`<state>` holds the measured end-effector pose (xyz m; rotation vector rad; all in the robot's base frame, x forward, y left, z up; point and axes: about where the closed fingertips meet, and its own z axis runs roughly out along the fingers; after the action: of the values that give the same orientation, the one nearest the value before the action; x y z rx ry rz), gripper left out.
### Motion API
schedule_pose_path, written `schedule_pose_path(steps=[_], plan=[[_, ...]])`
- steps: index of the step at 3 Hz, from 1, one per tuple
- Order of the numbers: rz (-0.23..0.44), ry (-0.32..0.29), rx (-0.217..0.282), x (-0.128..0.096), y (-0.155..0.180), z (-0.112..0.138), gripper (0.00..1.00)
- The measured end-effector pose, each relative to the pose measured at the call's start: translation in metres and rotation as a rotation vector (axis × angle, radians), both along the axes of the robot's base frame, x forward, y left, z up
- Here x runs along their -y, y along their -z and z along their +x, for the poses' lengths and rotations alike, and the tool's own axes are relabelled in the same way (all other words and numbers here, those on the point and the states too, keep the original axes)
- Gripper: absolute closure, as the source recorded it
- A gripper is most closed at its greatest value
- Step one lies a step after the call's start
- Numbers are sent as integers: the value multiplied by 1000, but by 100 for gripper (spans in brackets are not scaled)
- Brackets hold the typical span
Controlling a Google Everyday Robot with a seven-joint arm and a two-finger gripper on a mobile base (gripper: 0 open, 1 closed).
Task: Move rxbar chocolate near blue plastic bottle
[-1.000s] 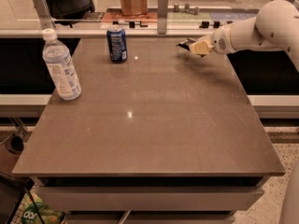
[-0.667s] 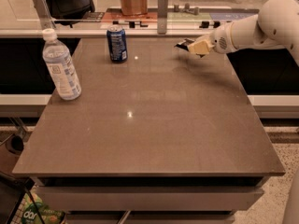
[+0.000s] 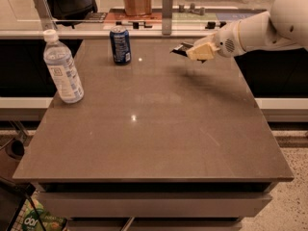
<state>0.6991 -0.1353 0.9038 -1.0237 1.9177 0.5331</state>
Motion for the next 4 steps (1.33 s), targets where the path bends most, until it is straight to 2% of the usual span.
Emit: schedule_pose_path(steps=[1, 2, 4], plan=[[-13, -30, 1, -25, -11, -30, 100], [-15, -48, -3, -61, -16, -55, 100], [34, -44, -18, -136, 2, -98, 100]])
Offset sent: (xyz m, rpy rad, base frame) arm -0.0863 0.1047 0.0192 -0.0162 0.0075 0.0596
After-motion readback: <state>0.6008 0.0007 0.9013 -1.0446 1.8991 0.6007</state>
